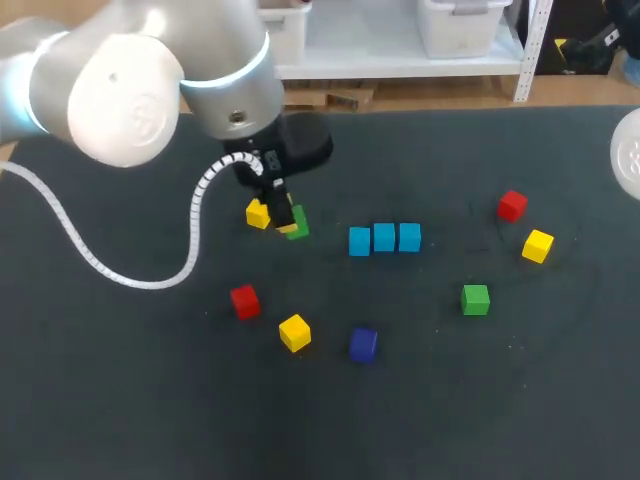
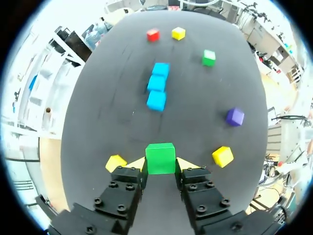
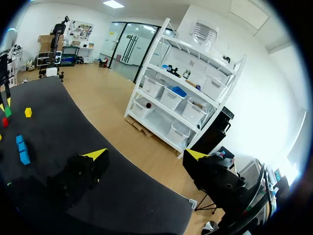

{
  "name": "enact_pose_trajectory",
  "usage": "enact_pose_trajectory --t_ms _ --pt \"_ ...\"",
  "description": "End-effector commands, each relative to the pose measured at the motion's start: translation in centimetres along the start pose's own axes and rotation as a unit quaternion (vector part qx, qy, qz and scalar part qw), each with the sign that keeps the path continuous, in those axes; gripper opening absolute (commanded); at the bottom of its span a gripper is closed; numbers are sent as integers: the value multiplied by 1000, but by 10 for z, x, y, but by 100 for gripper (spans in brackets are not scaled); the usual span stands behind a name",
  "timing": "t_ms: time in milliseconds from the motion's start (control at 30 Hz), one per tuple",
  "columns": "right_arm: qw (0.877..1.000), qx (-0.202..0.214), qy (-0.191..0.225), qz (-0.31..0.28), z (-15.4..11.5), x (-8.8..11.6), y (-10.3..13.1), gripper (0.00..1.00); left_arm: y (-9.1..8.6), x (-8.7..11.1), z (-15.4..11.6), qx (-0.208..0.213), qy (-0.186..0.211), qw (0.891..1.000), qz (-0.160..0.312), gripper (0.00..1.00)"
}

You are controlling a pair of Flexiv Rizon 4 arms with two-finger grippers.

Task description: Place the blue cubes, place green cubes on the blue cubes, place the yellow cubes on the green cubes, then place the red cubes on the yellow cubes, and place purple cube on the red cubes.

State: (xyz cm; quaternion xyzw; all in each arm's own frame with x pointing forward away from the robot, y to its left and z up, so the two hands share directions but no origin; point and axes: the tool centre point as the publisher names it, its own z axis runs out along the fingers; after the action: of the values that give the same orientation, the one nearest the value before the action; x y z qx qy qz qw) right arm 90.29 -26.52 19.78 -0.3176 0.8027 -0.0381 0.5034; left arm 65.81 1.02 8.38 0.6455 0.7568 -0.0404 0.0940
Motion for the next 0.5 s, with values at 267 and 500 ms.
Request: enact_pose_trajectory --t_ms 267,500 --pt "1000 2 2 0 -1 -1 1 100 -4 -29 9 25 -9 1000 17 0" --pt "1000 2 2 0 -1 -1 1 100 -6 -29 4 18 -43 999 -16 0"
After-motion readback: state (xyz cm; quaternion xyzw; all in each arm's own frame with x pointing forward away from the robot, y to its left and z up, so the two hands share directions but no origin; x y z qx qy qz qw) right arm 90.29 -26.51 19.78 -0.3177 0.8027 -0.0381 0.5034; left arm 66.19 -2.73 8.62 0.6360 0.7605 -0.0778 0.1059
